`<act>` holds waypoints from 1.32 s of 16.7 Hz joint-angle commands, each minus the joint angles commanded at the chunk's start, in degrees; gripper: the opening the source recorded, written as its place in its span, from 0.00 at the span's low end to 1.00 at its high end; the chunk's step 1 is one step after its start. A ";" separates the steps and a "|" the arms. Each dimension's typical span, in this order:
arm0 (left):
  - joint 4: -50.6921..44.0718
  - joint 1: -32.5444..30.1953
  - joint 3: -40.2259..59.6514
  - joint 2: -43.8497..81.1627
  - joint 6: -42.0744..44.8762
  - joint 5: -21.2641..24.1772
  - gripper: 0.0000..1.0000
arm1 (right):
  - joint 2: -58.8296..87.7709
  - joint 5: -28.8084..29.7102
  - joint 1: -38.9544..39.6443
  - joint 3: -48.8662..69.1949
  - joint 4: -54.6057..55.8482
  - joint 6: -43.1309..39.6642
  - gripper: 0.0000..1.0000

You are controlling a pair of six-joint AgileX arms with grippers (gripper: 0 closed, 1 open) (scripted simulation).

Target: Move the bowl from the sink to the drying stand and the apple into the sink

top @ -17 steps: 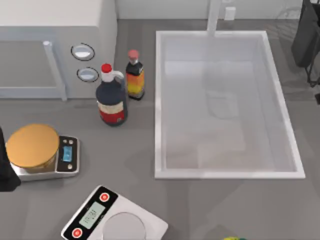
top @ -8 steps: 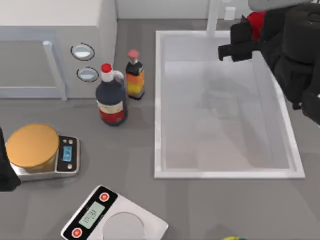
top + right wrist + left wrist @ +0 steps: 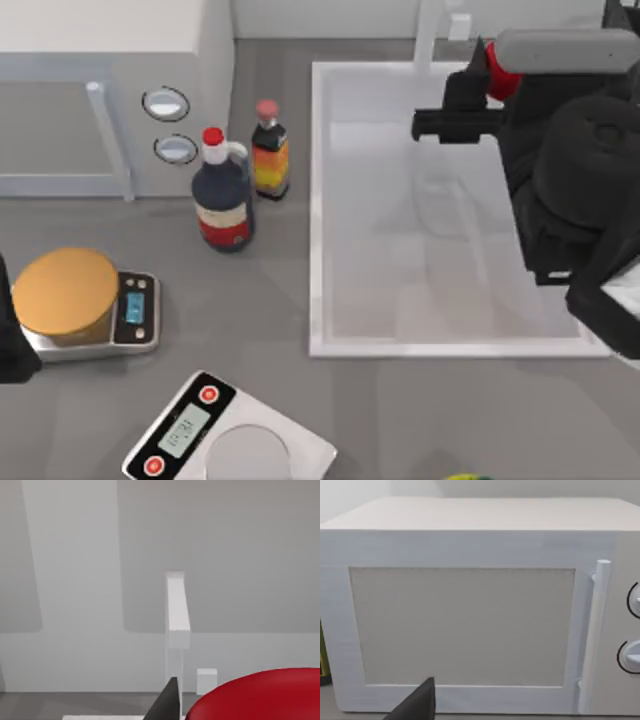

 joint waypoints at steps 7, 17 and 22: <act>0.00 0.00 0.00 0.00 0.00 0.00 1.00 | 0.17 0.72 -0.08 -0.40 0.59 0.11 0.00; 0.00 0.00 0.00 0.00 0.00 0.00 1.00 | 25.73 1.44 0.42 -4.01 30.75 -0.09 0.00; 0.00 0.00 0.00 0.00 0.00 0.00 1.00 | 35.86 1.34 0.15 -6.16 42.08 -0.19 0.00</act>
